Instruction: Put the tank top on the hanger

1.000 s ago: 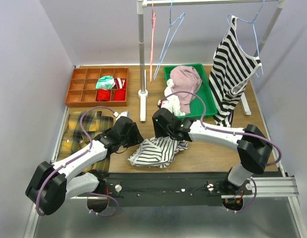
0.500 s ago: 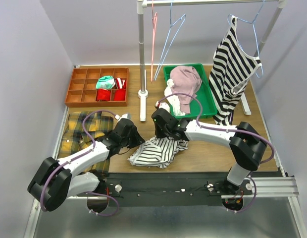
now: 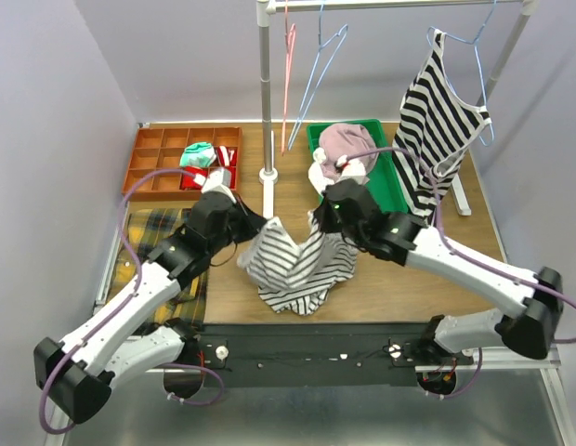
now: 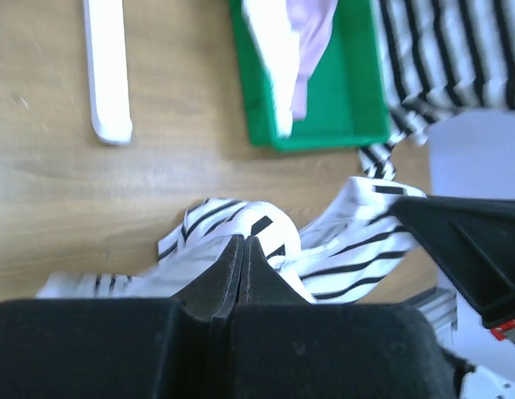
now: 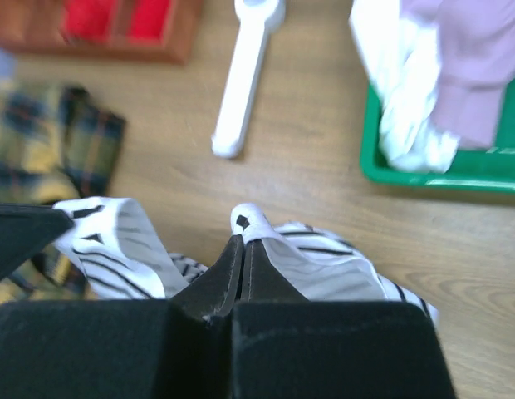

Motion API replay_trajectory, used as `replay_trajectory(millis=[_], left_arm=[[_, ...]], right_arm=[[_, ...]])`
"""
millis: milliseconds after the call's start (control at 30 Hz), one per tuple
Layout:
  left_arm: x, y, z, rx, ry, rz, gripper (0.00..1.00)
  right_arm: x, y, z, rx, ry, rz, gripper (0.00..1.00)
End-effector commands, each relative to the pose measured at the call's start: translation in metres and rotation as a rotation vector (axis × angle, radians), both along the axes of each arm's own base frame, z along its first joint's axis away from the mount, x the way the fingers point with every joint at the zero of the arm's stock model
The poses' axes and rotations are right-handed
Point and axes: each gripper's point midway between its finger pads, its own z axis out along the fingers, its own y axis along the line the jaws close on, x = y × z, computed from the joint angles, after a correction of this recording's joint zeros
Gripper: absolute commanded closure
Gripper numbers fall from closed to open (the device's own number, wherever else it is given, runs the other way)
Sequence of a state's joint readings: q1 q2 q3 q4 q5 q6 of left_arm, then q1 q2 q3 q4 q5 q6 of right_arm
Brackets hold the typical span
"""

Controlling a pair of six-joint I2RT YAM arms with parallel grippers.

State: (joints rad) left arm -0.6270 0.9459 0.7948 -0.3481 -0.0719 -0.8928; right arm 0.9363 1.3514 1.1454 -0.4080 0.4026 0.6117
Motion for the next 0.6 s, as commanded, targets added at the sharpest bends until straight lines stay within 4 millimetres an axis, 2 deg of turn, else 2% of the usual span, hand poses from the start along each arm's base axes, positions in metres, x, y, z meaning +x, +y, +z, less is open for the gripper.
replay_trajectory(millis=[0, 33, 67, 100, 133, 167, 200, 233, 267, 300, 333, 367, 467, 500, 533, 567], left_arm=[[0.011, 0.032, 0.086, 0.069, -0.180, 0.108, 1.00], [0.012, 0.035, 0.104, 0.064, -0.214, 0.116, 1.00], [0.013, 0.037, 0.140, 0.044, -0.280, 0.117, 1.00], [0.015, 0.036, 0.155, 0.040, -0.305, 0.121, 1.00], [0.016, 0.038, 0.170, 0.037, -0.331, 0.125, 1.00], [0.013, 0.040, 0.206, 0.003, -0.392, 0.127, 1.00], [0.017, 0.038, 0.217, 0.016, -0.417, 0.117, 1.00], [0.017, 0.039, 0.232, 0.009, -0.444, 0.124, 1.00], [0.013, 0.044, 0.262, -0.016, -0.495, 0.133, 1.00], [0.017, 0.042, 0.271, -0.009, -0.510, 0.130, 1.00], [0.015, 0.043, 0.285, -0.018, -0.537, 0.132, 1.00], [0.010, 0.046, 0.308, -0.047, -0.579, 0.136, 1.00], [0.010, 0.047, 0.322, -0.048, -0.597, 0.133, 1.00], [0.008, 0.048, 0.321, -0.045, -0.595, 0.134, 1.00], [0.006, 0.049, 0.318, -0.043, -0.589, 0.133, 1.00], [0.010, 0.046, 0.297, -0.019, -0.550, 0.126, 1.00]], right_arm=[[0.008, -0.039, 0.099, 0.064, -0.192, -0.129, 0.99], [0.010, -0.047, 0.117, 0.078, -0.232, -0.157, 0.99], [0.009, -0.053, 0.138, 0.106, -0.272, -0.167, 0.99], [0.009, -0.058, 0.168, 0.134, -0.326, -0.171, 0.99], [0.010, -0.063, 0.184, 0.144, -0.358, -0.187, 0.99], [0.010, -0.064, 0.200, 0.163, -0.385, -0.187, 0.99], [0.009, -0.067, 0.229, 0.188, -0.434, -0.186, 0.99], [0.009, -0.070, 0.247, 0.207, -0.464, -0.191, 0.99], [0.010, -0.071, 0.260, 0.215, -0.489, -0.192, 0.99], [0.014, -0.069, 0.269, 0.196, -0.516, -0.188, 0.99], [0.011, -0.075, 0.301, 0.240, -0.563, -0.204, 0.99], [0.012, -0.077, 0.313, 0.246, -0.586, -0.207, 0.99], [0.009, -0.081, 0.342, 0.268, -0.627, -0.207, 0.99], [0.006, -0.083, 0.344, 0.280, -0.627, -0.203, 0.99], [0.004, -0.080, 0.341, 0.288, -0.619, -0.185, 0.99], [0.006, -0.076, 0.319, 0.255, -0.588, -0.177, 0.99]])
